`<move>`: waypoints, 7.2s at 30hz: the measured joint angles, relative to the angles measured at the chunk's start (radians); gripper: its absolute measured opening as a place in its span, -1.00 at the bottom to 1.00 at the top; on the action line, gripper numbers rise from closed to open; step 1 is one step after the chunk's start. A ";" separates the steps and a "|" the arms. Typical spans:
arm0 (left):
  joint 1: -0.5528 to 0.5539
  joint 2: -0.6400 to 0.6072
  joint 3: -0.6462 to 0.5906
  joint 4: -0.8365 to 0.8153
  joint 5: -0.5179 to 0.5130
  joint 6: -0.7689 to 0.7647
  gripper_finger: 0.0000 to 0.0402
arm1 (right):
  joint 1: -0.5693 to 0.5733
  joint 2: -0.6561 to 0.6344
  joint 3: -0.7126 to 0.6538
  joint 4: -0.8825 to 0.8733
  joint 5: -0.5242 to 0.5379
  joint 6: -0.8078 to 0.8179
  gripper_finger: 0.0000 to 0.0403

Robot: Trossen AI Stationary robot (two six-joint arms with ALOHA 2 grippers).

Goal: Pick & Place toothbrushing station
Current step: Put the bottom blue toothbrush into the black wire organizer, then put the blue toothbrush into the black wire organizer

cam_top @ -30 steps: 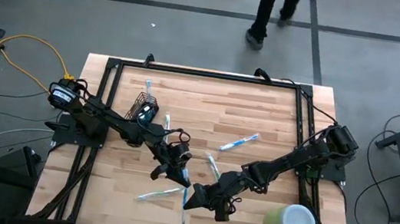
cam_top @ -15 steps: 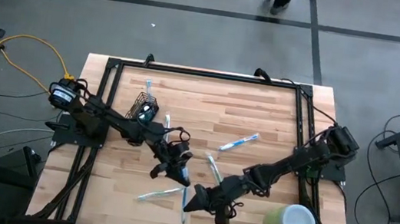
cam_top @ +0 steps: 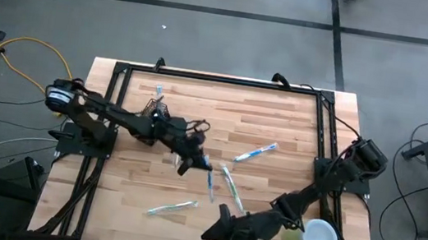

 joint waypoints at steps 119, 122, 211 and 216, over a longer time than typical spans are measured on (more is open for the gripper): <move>0.073 -0.499 0.086 -1.372 -1.172 -0.172 -0.98 | -0.036 0.000 0.000 -0.101 0.252 0.802 -0.99; 0.073 -0.499 0.086 -1.373 -1.172 -0.183 -0.98 | -0.036 0.000 0.000 -0.101 0.252 0.810 -0.99; -0.257 -0.523 0.025 -0.908 -0.987 0.099 -0.47 | -0.367 -0.018 0.000 -1.085 0.025 1.065 -0.99; -0.257 -0.523 0.025 -0.908 -0.987 0.103 -0.47 | -0.422 -0.018 0.000 -1.103 0.021 1.060 -0.99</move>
